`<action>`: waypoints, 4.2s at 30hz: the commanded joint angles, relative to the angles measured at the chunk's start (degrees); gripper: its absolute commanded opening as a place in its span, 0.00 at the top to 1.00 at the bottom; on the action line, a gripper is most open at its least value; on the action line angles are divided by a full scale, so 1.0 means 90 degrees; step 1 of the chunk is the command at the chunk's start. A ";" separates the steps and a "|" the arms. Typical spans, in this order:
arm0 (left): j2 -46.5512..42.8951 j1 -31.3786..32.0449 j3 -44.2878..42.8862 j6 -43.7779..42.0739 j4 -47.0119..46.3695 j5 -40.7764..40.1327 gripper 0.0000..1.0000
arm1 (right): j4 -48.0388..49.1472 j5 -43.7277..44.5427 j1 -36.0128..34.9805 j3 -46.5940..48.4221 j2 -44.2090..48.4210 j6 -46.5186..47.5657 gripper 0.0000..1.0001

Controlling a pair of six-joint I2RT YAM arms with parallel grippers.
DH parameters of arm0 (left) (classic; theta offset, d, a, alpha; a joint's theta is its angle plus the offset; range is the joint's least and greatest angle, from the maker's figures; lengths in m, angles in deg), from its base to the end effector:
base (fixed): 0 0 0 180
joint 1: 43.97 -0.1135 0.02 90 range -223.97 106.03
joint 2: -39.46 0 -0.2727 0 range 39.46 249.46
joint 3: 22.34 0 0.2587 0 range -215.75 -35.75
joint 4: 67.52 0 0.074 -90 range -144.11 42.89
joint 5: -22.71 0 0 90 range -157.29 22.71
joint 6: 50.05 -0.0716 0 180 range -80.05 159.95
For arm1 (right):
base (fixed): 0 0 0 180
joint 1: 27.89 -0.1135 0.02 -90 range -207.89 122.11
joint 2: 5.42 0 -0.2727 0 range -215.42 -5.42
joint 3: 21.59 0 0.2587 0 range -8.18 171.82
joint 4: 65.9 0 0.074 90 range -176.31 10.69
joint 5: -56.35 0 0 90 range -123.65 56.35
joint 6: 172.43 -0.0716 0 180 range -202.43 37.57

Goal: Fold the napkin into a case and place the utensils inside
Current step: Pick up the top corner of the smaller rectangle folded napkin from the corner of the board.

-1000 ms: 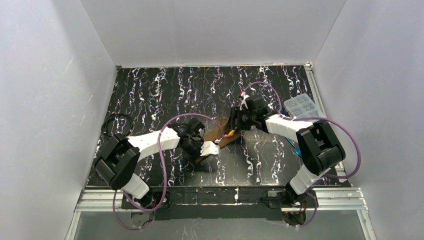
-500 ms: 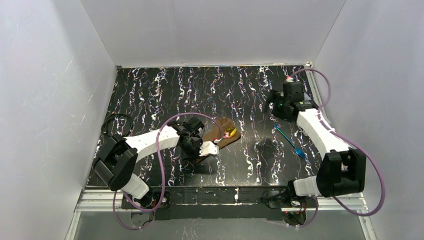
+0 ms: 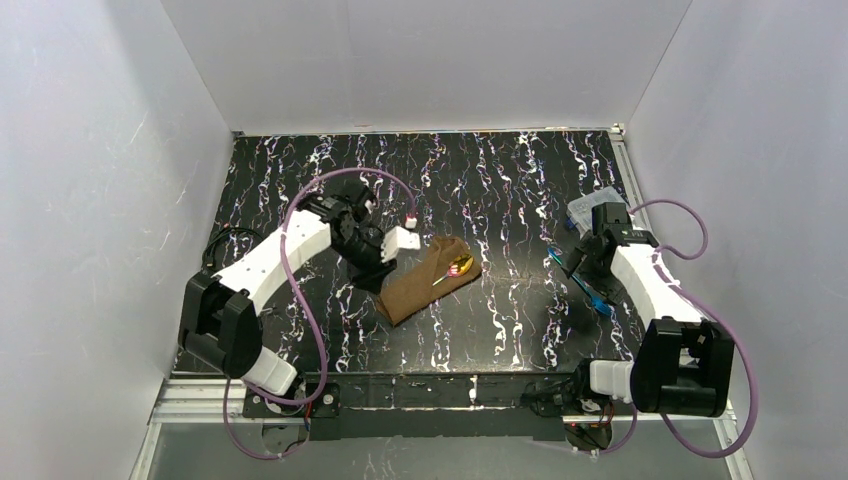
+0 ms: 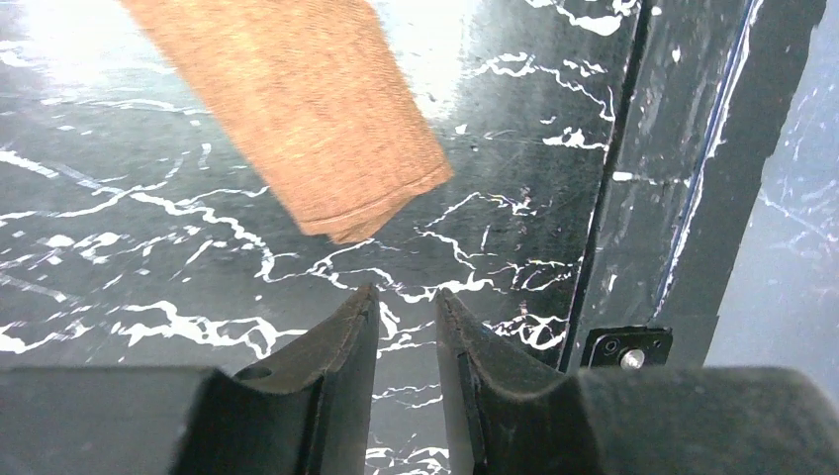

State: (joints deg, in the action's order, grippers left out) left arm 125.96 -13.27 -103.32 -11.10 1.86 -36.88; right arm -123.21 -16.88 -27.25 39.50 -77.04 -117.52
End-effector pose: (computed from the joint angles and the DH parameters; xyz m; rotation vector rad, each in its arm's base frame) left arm 0.2362 -0.1824 0.2297 1.8520 1.9904 -0.6632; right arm 0.2419 -0.0234 0.1930 0.8956 2.5266 -0.2219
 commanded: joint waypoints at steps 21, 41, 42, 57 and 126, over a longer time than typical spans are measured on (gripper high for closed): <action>-0.0344 -0.0990 -0.0889 0.0262 0.0822 0.0755 0.73 | 0.2987 -0.1212 0.0182 -0.0683 -0.1765 0.0608 0.07; -0.0450 -0.1066 -0.0944 0.0335 0.0940 0.0786 0.73 | 0.1733 -0.0775 -0.0348 -0.0152 -0.1270 0.0985 0.06; -0.0459 -0.1067 -0.0947 0.0339 0.0940 0.0786 0.73 | 0.1581 -0.0718 -0.0345 -0.0038 -0.1330 0.1141 0.07; -0.0580 -0.1072 -0.1026 0.0374 0.0951 0.0673 0.73 | 0.0996 -0.0770 -0.0404 0.0057 -0.1905 0.1633 0.27; -0.0774 -0.1070 -0.1190 -0.0711 0.1077 0.0946 0.71 | 0.0911 -0.1594 -0.3201 0.1974 -0.0883 0.2088 0.99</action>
State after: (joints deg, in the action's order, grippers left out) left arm 122.27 -22.54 -112.74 -12.08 12.74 -30.84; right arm -110.71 -23.54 -55.66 50.58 -89.98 -103.55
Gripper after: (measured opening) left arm 0.284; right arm 0.040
